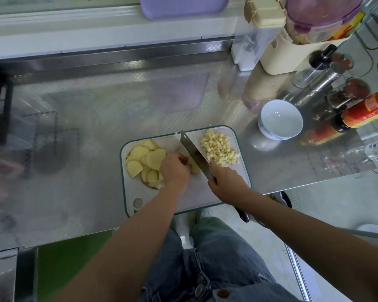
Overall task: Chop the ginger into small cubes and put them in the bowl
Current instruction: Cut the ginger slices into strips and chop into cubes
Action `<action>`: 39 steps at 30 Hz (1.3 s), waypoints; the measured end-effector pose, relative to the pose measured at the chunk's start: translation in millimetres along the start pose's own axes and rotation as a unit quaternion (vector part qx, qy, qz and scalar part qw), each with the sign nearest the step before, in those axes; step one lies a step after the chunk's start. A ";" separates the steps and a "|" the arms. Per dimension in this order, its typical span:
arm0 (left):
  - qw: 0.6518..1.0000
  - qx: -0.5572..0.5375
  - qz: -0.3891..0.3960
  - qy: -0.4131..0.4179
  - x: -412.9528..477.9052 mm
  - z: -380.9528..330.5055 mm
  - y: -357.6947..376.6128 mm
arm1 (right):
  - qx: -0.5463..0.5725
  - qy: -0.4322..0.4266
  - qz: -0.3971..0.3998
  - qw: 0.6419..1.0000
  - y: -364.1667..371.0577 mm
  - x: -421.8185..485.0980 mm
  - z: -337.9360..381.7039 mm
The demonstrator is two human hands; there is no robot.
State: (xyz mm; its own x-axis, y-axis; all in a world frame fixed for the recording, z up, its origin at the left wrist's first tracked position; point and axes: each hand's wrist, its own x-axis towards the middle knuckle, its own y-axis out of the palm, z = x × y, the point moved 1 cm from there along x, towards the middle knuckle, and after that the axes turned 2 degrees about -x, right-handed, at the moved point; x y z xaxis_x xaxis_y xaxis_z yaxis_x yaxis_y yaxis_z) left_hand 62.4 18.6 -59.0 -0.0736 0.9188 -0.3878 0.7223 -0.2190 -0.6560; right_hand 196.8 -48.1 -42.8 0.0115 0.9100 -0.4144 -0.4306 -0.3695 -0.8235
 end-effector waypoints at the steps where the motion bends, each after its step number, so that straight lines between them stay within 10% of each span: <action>1: 1.000 0.001 0.000 0.001 0.1 0.0 -0.1 | 0.002 -0.001 -0.006 1.000 2.2 1.5 1.1; 39: 1.000 0.012 -0.001 -0.010 -0.6 8.2 -2.9 | 0.029 -0.024 -0.035 0.999 3.8 7.0 3.0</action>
State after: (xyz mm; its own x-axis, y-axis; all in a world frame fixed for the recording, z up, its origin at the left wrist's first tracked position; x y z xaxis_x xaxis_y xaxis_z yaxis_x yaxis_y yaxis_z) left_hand 54.7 16.0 -62.2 -0.0883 0.9123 -0.3998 0.7057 -0.2260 -0.6715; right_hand 192.6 -42.6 -47.7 0.0015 0.9418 -0.3363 -0.4826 -0.2939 -0.8251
